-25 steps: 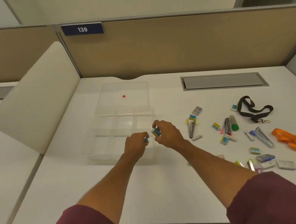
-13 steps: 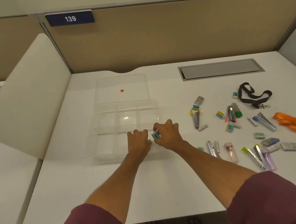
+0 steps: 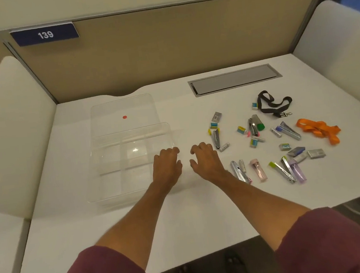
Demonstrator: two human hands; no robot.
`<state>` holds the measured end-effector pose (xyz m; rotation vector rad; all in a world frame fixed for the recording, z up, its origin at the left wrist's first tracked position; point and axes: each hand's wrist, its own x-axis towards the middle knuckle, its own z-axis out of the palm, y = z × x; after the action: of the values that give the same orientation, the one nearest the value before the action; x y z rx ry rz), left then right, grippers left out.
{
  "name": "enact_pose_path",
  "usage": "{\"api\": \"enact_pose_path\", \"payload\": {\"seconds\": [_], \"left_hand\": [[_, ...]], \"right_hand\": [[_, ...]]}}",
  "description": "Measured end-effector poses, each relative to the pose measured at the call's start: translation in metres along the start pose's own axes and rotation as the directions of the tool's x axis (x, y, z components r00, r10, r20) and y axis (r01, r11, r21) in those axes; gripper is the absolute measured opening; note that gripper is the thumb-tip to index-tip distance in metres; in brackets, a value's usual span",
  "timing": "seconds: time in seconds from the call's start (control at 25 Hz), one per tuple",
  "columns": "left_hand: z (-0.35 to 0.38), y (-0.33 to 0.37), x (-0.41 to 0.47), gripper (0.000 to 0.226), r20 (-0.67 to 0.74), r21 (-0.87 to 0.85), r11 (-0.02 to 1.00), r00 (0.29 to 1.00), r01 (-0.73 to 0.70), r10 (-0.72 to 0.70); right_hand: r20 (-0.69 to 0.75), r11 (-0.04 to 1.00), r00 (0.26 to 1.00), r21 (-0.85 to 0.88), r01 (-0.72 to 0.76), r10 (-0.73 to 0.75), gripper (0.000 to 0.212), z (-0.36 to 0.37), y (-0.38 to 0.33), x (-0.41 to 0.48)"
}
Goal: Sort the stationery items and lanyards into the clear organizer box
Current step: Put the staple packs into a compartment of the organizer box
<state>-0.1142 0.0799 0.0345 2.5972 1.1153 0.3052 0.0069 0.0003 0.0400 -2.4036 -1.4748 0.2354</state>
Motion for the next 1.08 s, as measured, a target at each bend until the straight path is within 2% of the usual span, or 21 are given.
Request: {"api": "enact_pose_path", "payload": {"seconds": [0.12,0.28,0.4,0.52,0.76,0.88,1.08], "left_hand": [[0.012,0.033,0.001,0.033,0.045,-0.026,0.997,0.996,-0.076,0.077],[0.039,0.071,0.0,0.038,0.228,-0.034,0.991,0.964,-0.131,0.136],[0.058,0.089,0.0,0.047,0.374,-0.037,0.993,0.92,-0.11,0.115],[0.075,0.104,0.002,0.051,0.449,-0.063,0.995,0.888,-0.078,0.098],[0.094,0.119,0.003,0.037,0.398,-0.055,0.998,0.916,-0.027,0.046],[0.094,0.118,0.009,0.034,0.356,-0.062,0.998,0.935,0.025,-0.001],[0.09,0.12,0.025,0.036,0.254,-0.083,0.99,0.964,0.109,-0.085]], "right_hand": [[0.025,0.994,0.994,0.018,-0.109,0.108,0.032,-0.01,0.033,-0.014],[0.064,0.971,0.969,0.004,-0.238,0.237,0.033,-0.024,0.083,-0.034],[0.061,0.959,0.957,-0.005,-0.284,0.284,0.03,-0.034,0.124,-0.043],[0.046,0.948,0.947,-0.004,-0.319,0.318,0.031,-0.043,0.159,-0.045],[0.077,0.951,0.948,-0.035,-0.308,0.309,0.029,-0.054,0.207,-0.024],[0.098,0.957,0.953,-0.063,-0.283,0.288,0.035,-0.056,0.217,-0.007],[0.229,0.985,0.961,-0.111,-0.131,0.154,0.045,-0.05,0.229,0.014]]}}
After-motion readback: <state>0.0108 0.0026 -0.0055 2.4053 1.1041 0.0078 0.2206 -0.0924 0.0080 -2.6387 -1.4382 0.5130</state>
